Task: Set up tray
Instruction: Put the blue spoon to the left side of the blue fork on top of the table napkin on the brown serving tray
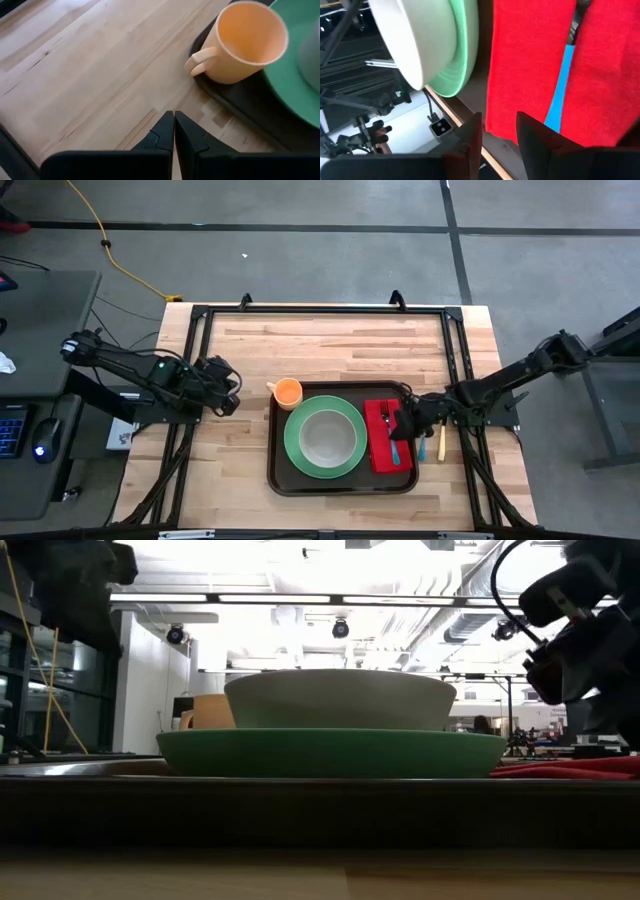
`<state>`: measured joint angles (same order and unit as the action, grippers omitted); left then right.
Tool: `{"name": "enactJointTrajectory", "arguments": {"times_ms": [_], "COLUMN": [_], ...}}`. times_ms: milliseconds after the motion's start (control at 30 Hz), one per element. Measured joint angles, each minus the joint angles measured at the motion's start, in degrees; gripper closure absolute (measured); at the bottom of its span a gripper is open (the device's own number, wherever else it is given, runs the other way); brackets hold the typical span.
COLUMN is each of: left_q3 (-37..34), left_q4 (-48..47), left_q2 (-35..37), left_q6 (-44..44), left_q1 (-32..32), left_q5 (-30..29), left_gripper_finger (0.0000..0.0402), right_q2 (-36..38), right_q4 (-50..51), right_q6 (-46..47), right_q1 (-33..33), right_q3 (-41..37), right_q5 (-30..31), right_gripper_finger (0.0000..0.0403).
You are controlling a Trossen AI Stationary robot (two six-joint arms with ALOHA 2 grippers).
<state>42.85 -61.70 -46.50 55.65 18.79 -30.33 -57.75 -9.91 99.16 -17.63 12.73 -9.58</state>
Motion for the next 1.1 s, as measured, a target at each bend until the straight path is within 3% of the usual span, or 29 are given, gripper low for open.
{"name": "enactJointTrajectory", "arguments": {"times_ms": [233, 600, 1100], "left_q3": [0.0, -0.01, -11.15], "left_q4": [-0.38, -2.7, 2.17], "left_q2": [5.97, 15.34, 30.98], "left_q6": [0.03, -0.02, 3.15], "left_q1": [0.0, 0.0, 0.0], "left_q5": [-0.89, -3.74, -4.37], "left_gripper_finger": [0.0357, 0.0357, 0.0357], "right_q2": [9.34, 26.08, 45.47], "right_q4": [10.06, 22.66, 25.13], "right_q6": [-0.4, -5.19, -23.01], "right_q1": [0.0, 0.0, 0.0], "right_q3": [0.02, 0.02, 0.04], "right_q5": [1.5, 10.63, 26.48], "right_gripper_finger": [0.0304, 0.0304, 0.0304]}}
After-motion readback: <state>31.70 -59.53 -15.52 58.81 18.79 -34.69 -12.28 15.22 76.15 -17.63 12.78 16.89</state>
